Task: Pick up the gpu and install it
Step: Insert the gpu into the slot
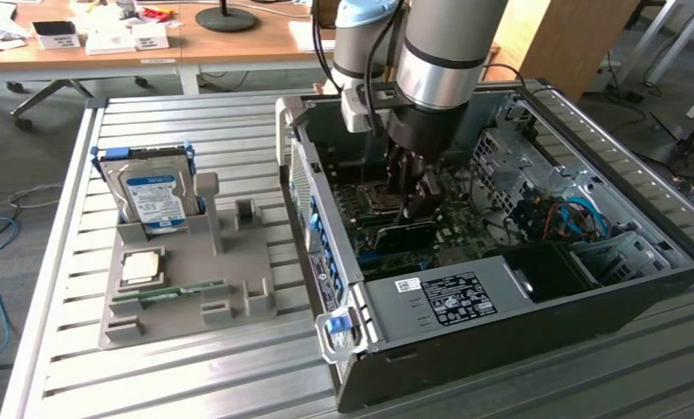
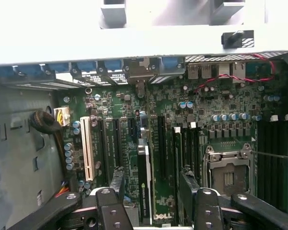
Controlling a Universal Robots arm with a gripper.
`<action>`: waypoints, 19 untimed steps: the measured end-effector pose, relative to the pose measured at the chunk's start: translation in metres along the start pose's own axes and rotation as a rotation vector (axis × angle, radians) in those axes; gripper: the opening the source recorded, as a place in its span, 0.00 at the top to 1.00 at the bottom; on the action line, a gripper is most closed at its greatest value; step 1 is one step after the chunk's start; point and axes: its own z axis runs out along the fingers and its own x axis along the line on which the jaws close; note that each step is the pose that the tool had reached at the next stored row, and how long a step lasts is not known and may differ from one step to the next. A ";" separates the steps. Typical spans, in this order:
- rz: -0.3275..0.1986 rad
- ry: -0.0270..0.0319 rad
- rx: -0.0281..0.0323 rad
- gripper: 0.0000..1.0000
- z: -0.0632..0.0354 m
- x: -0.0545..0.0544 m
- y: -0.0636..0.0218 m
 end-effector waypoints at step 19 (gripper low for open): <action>-0.024 -0.0008 -0.0012 0.42 -0.0049 -0.002 -0.0031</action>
